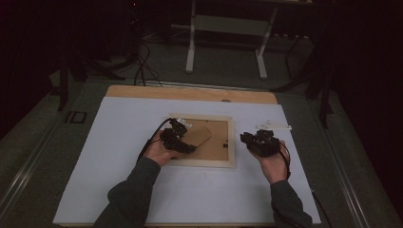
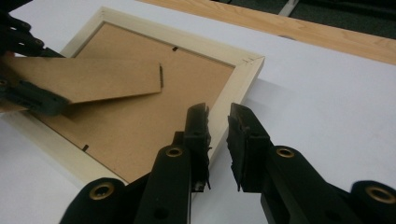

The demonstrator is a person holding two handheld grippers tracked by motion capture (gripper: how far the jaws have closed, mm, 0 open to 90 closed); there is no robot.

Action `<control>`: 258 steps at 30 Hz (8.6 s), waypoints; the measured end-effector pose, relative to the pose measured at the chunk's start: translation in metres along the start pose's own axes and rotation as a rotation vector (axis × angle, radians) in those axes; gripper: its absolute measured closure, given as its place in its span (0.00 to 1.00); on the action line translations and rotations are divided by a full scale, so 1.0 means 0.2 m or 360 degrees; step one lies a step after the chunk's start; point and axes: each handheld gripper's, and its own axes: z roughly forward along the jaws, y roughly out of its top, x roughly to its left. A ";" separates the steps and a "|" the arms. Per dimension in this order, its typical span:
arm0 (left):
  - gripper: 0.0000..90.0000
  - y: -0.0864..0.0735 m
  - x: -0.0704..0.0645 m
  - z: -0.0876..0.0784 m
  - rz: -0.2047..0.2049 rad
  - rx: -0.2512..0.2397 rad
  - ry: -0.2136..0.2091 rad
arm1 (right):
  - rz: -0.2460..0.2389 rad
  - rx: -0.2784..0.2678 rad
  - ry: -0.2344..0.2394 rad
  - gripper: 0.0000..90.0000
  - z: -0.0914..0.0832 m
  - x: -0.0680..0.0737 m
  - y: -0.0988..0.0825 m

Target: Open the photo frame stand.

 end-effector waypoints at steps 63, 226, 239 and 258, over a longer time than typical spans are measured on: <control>0.47 -0.13 -0.29 -0.13 0.0271 -0.0280 0.0368 | -0.0124 0.0171 -0.0028 0.78 0.15 -0.01 0.21; 0.79 -0.07 -0.23 -0.10 0.0102 -0.0265 0.0114 | -0.0090 -0.0047 0.0363 0.59 0.08 -0.08 0.22; 0.79 -0.11 -0.25 -0.10 0.0113 -0.0259 0.0102 | -0.0121 0.0002 0.0351 0.64 0.15 -0.05 0.18; 0.70 -0.18 -0.24 -0.09 0.0099 -0.0253 0.0053 | -0.0215 -0.0042 0.0306 0.65 0.11 0.02 0.13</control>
